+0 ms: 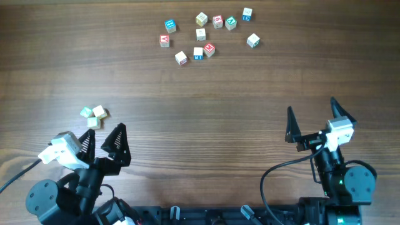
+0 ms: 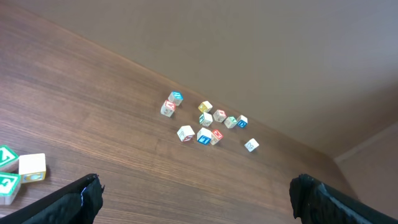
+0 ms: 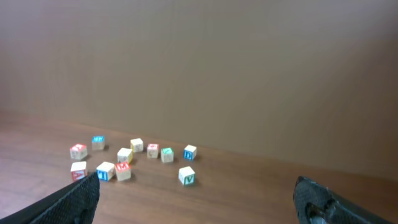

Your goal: Form a circle

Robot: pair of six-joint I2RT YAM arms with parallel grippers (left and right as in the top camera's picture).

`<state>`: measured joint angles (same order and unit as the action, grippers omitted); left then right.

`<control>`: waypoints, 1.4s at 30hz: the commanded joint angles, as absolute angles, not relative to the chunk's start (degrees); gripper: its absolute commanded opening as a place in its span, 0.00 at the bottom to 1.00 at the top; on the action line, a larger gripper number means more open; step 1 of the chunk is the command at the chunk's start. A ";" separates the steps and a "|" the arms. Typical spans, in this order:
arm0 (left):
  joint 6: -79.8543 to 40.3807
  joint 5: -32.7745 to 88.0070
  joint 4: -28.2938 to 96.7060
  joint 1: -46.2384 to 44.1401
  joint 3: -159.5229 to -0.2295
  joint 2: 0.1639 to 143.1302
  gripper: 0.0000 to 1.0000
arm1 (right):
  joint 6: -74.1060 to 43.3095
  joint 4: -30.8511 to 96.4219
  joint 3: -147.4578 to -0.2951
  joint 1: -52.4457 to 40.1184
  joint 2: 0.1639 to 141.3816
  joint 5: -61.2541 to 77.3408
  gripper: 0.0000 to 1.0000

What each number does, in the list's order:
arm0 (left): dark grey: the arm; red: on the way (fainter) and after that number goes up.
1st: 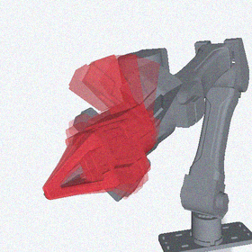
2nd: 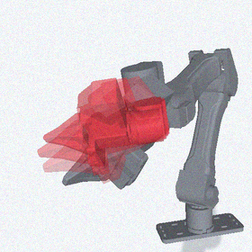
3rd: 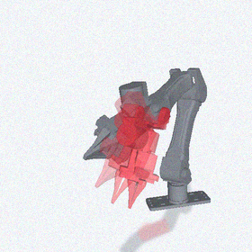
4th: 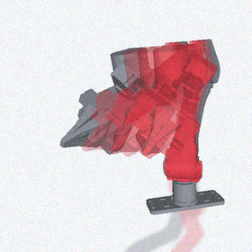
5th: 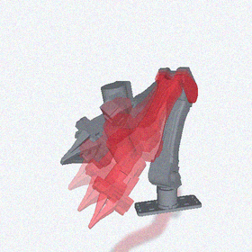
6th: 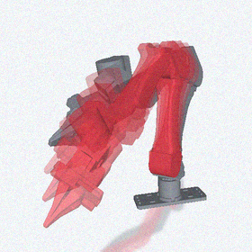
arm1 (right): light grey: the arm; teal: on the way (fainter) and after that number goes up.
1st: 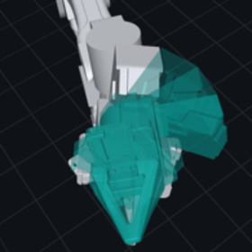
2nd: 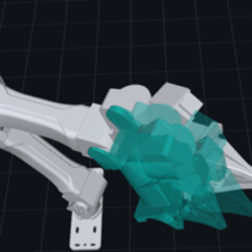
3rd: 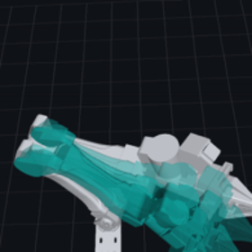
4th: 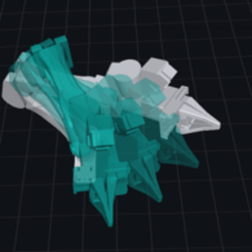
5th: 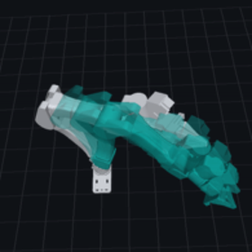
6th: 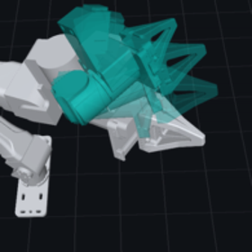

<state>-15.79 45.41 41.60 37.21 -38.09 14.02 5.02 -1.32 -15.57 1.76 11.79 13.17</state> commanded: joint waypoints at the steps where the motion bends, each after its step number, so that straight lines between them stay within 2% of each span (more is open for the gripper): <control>1: -15.66 45.50 41.45 37.10 -37.93 14.02 1.00 | 6.52 -4.91 -11.90 3.40 7.29 18.55 1.00; 5: -15.66 45.50 41.45 37.10 -37.93 14.02 1.00 | 9.06 -5.37 -8.34 3.46 0.58 17.39 1.00; 12: -15.66 45.50 41.45 37.10 -37.93 14.02 1.00 | 9.06 -12.64 -0.08 3.51 0.19 13.74 1.00; 18: -15.66 45.50 41.45 37.10 -37.93 14.02 1.00 | 9.06 -8.45 -0.30 3.51 0.19 11.60 1.00; 22: -15.66 45.50 41.45 37.10 -37.93 14.02 1.00 | 8.84 -0.64 -0.30 3.49 0.19 12.23 1.00; 42: -15.66 45.50 41.45 37.10 -37.93 14.02 1.00 | 8.99 -0.97 -0.30 3.49 0.27 12.25 1.00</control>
